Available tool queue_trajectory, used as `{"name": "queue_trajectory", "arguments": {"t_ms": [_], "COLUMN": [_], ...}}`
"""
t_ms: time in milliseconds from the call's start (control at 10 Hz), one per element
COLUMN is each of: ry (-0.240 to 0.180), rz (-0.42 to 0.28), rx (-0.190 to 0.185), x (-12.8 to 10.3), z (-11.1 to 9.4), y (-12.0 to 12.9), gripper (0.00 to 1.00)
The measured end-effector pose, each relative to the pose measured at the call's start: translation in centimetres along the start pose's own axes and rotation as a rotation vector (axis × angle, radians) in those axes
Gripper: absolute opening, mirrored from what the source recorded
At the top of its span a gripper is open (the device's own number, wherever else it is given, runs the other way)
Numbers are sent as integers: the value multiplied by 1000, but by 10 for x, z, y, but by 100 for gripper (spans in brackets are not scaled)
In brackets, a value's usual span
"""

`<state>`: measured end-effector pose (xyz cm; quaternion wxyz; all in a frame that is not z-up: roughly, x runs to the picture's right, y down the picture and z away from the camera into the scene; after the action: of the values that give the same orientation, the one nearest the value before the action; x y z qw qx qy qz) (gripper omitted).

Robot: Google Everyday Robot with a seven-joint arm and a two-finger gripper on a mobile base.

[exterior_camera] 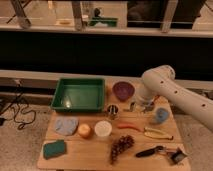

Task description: Place eraser in plastic cup

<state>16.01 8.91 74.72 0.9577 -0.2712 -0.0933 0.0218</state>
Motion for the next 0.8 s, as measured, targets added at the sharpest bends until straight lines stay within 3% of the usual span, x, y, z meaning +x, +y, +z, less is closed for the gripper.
{"name": "queue_trajectory", "arguments": {"t_ms": [400,800], "ry": [-2,-15], "rz": [47,95], "rx": [57,91], "x": [16,32], "z": [-16,-22], "y": [-10,-18], "gripper": [0,0]}}
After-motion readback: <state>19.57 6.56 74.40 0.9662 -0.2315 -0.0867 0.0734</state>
